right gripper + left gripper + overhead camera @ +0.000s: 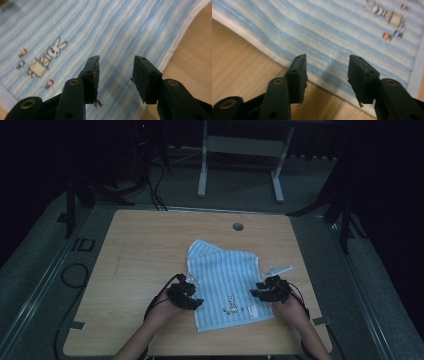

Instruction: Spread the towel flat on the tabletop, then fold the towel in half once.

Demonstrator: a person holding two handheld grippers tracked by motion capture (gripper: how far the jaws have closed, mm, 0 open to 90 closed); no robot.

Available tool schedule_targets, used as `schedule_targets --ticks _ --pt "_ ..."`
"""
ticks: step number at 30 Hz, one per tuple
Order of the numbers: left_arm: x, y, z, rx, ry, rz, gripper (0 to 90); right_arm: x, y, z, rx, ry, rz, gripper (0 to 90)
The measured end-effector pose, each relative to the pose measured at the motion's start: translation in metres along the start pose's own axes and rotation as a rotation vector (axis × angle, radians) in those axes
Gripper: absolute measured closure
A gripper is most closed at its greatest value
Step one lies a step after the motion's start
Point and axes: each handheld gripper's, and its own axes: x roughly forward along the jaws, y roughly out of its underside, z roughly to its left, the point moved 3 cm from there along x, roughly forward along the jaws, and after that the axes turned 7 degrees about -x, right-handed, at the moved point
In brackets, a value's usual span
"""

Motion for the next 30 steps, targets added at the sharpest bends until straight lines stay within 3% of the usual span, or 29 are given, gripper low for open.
schedule_targets --ticks 5,12,18,19,21,23,26,30 --pt "0.006 -0.002 -0.001 0.007 -0.005 0.011 46.1 0.003 0.007 0.000 -0.001 0.011 0.019 55.7" --pt "0.009 -0.009 0.005 0.045 -0.069 0.014 48.2 -0.001 0.014 -0.001 -0.013 0.025 0.048 55.8" --pt "0.013 -0.017 0.008 0.054 -0.084 0.007 60.5 0.000 0.015 -0.002 -0.016 0.035 0.044 68.6" --pt "0.014 -0.019 0.008 0.053 -0.088 0.002 72.2 0.000 0.014 0.000 -0.023 0.040 0.040 75.9" --pt "0.017 -0.021 0.006 0.059 -0.101 -0.002 83.3 0.001 0.014 0.001 -0.027 0.041 0.034 82.9" --pt "0.018 -0.024 0.004 0.065 -0.127 0.006 85.5 0.002 0.012 0.003 -0.043 0.044 0.043 86.1" --pt "0.010 -0.025 -0.002 0.074 -0.118 -0.011 86.4 -0.002 0.009 0.006 -0.058 0.069 0.043 86.9" --pt "-0.019 -0.022 -0.007 0.085 -0.095 -0.066 86.4 -0.023 0.004 0.014 -0.081 0.078 -0.009 86.9"
